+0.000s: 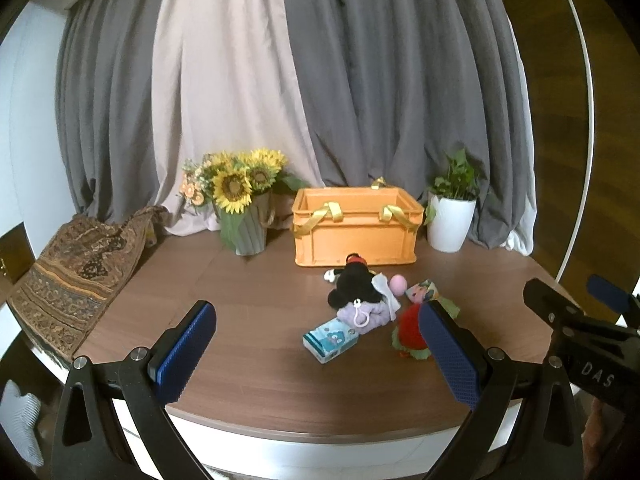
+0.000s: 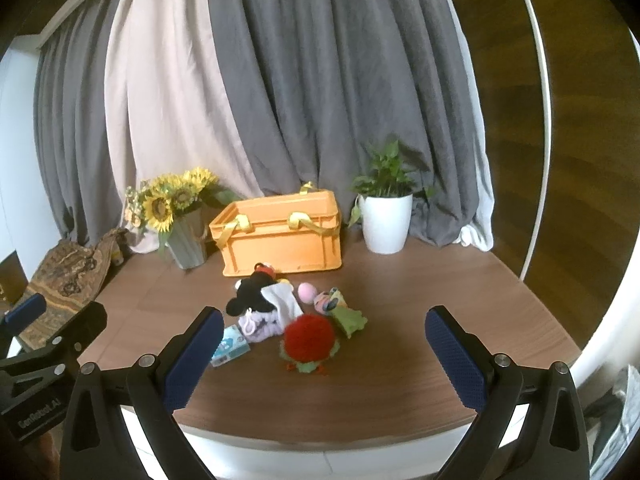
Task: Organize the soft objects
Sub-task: 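Grasp blue tissue pack with left tool while right tool grasps red pom-pom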
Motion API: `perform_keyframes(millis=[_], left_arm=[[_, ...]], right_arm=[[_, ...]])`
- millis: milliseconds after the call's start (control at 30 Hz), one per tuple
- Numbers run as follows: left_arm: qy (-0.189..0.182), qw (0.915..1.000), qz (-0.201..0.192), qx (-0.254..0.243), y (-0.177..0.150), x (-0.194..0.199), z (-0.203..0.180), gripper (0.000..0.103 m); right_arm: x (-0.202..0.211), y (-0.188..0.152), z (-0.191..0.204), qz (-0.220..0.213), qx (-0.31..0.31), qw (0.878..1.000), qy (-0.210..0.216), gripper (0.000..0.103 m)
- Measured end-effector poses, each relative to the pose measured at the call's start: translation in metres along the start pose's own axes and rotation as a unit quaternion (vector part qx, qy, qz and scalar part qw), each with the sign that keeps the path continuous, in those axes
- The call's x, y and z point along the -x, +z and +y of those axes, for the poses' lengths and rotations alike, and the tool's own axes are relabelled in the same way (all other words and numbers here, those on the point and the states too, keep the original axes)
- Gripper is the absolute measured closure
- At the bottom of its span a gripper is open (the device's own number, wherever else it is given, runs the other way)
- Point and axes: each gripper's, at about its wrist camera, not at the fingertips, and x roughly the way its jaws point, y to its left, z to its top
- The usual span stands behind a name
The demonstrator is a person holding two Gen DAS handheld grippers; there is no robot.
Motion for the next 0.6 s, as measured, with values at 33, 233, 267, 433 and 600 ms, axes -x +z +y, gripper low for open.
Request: perform_keyframes(millis=[33, 233, 267, 433, 600], left_arm=[[-0.002, 1.0, 0.003, -0.002, -0.002, -0.005, 0.001, 0.0], [-0.015, 0.9993, 0.016, -0.03, -0.01, -0.04, 0.004, 0.0], [-0.02, 0.999, 0.019, -0.035, -0.011, -0.047, 0.005, 0.0], [-0.04, 0.9972, 0.044, -0.045, -0.017, -0.085, 0.01, 0.003], [-0.053, 0.9943, 0.072, -0.058, -0.025, -0.128, 0.013, 0.006]], right_arm=[[-0.004, -0.001, 0.001, 0.004, -0.001, 1.0, -0.001, 0.001], [-0.037, -0.008, 0.007, 0.024, -0.001, 1.0, -0.002, 0.001], [-0.043, -0.009, 0.009, 0.027, 0.0, 1.0, -0.002, 0.001], [-0.075, -0.015, 0.015, 0.043, 0.004, 0.999, -0.007, 0.001], [-0.112, -0.024, 0.019, 0.063, 0.0, 0.998, -0.015, 0.001]])
